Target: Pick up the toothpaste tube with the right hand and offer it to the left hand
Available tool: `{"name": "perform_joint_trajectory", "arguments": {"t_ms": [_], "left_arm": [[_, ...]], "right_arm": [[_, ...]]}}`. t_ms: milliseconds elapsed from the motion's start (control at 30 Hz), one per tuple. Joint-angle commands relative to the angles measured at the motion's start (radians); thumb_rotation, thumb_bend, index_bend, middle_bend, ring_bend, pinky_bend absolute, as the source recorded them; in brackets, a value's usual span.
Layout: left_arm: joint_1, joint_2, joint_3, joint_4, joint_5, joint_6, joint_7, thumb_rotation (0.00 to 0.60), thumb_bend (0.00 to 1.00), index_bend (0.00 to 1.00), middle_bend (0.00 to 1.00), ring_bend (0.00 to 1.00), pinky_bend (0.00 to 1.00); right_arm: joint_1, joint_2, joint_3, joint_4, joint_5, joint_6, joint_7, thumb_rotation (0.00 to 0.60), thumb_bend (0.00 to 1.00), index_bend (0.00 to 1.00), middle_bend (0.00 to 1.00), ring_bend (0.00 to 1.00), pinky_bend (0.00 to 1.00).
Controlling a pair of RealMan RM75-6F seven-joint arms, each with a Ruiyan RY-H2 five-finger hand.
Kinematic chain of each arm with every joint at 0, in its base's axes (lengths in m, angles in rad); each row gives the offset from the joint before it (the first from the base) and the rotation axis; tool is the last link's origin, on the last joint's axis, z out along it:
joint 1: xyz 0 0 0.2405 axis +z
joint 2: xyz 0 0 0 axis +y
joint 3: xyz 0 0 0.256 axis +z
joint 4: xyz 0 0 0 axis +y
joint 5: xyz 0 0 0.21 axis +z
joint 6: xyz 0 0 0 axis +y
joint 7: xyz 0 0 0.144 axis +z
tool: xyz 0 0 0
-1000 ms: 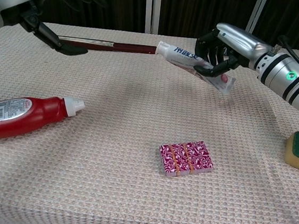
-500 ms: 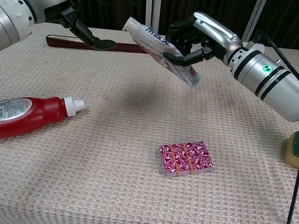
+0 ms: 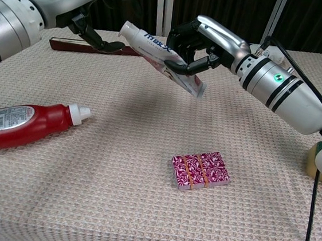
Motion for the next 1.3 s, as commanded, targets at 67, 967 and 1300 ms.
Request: {"name": "perform_joint_trajectory", "arguments": {"t_ms": [67, 967, 1300], "left_arm": [[-0.003, 0.0, 0.005, 0.008, 0.002, 0.004, 0.016, 0.582, 0.31, 0.35, 0.19, 0.15, 0.23], [-0.007, -0.008, 0.022, 0.026, 0.022, 0.037, -0.007, 0.583, 0.36, 0.4, 0.2, 0.15, 0.23], [-0.008, -0.009, 0.026, 0.032, 0.023, 0.04, -0.006, 0.582, 0.37, 0.42, 0.2, 0.15, 0.23]], "right_arm": [[0.0, -0.004, -0.004, 0.003, 0.001, 0.004, 0.001, 0.6, 0.79, 0.95, 0.82, 0.61, 0.69], [0.0, 0.004, -0.013, -0.017, 0.01, 0.01, -0.001, 0.6, 0.78, 0.96, 0.82, 0.61, 0.69], [0.004, 0.003, -0.013, -0.022, 0.011, 0.012, -0.002, 0.6, 0.78, 0.96, 0.82, 0.61, 0.69]]}}
